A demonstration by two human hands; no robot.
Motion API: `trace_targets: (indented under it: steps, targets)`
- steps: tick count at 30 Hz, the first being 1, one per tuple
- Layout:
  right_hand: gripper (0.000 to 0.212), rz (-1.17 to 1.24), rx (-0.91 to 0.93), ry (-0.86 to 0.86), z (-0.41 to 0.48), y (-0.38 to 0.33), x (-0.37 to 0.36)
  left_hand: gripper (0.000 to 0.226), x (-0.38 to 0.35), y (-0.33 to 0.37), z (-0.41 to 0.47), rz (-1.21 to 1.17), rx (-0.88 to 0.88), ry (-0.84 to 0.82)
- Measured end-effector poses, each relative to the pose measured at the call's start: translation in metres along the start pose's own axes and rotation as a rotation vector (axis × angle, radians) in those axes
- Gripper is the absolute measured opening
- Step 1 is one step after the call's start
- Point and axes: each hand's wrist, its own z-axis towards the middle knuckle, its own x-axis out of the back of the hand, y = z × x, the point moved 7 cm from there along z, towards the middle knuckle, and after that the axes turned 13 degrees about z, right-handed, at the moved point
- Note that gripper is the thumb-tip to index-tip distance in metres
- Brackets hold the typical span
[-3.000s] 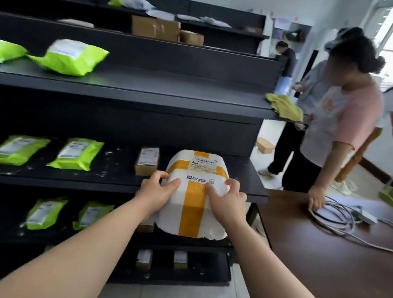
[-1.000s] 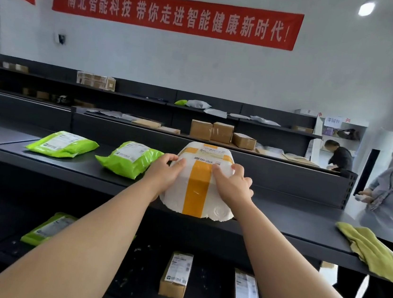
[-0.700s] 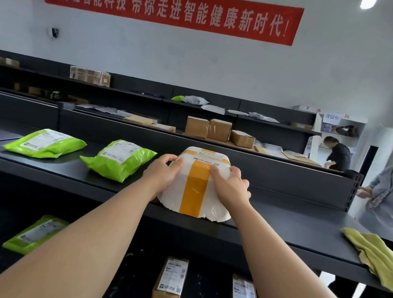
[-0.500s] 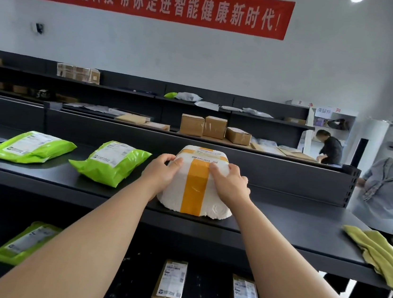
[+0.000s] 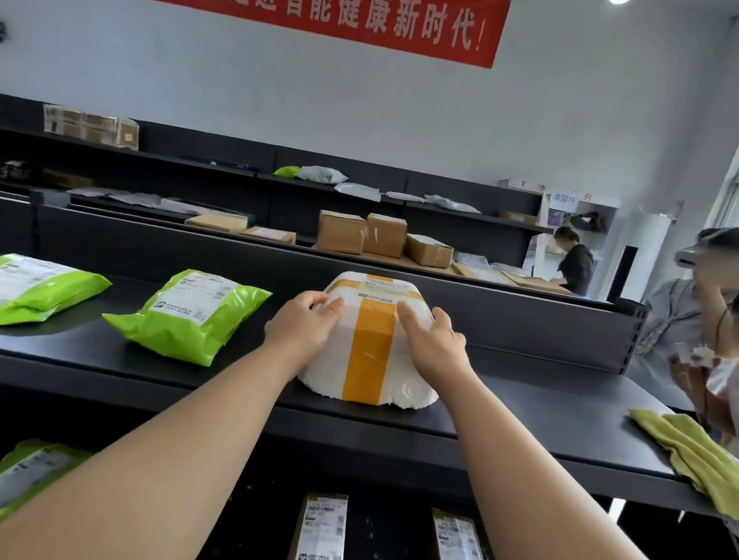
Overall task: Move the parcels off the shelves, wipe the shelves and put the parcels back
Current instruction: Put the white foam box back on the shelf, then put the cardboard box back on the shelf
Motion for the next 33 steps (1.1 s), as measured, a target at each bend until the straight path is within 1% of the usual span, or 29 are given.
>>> trace_targets:
  steps: [2,4,7,8,10,13,16,19,23,25,29,33]
  targets:
    - [0.083,0.010,-0.003,0.025,-0.005,-0.002,0.005,0.053,0.003,0.002,0.000,0.036,-0.007,0.023]
    - [0.080,0.029,0.010,0.038,-0.010,-0.003,0.011,0.049,0.009,0.009,-0.003,0.052,-0.033,0.094]
    - [0.074,0.019,0.036,0.067,-0.021,0.000,0.025,0.036,0.018,0.030,-0.017,0.049,-0.180,0.247]
    - [0.073,0.010,0.044,0.080,-0.025,0.002,0.030,0.031,0.018,0.039,-0.023,0.025,-0.240,0.268]
    - [0.071,-0.002,0.057,0.106,-0.036,0.007,0.042,0.024,0.015,0.054,-0.037,-0.037,-0.333,0.256]
    - [0.070,-0.025,0.075,0.143,-0.053,0.014,0.059,0.020,0.004,0.071,-0.057,-0.112,-0.397,0.195]
    - [0.068,-0.043,0.066,0.199,-0.071,0.024,0.080,0.011,-0.013,0.085,-0.080,-0.195,-0.446,0.087]
    - [0.064,-0.063,0.065,0.261,-0.095,0.038,0.106,0.012,-0.037,0.095,-0.102,-0.244,-0.479,-0.028]
    - [0.048,-0.093,0.073,0.381,-0.135,0.060,0.142,0.014,-0.073,0.105,-0.134,-0.291,-0.498,-0.162]
    - [0.040,-0.127,0.071,0.397,-0.153,0.068,0.152,0.012,-0.089,0.104,-0.147,-0.327,-0.486,-0.229]
    - [0.032,-0.105,0.012,0.483,-0.197,0.096,0.185,0.011,-0.132,0.111,-0.184,-0.353,-0.496,-0.414]
    - [0.029,-0.076,-0.063,0.574,-0.243,0.126,0.222,0.010,-0.168,0.127,-0.226,-0.378,-0.529,-0.540]
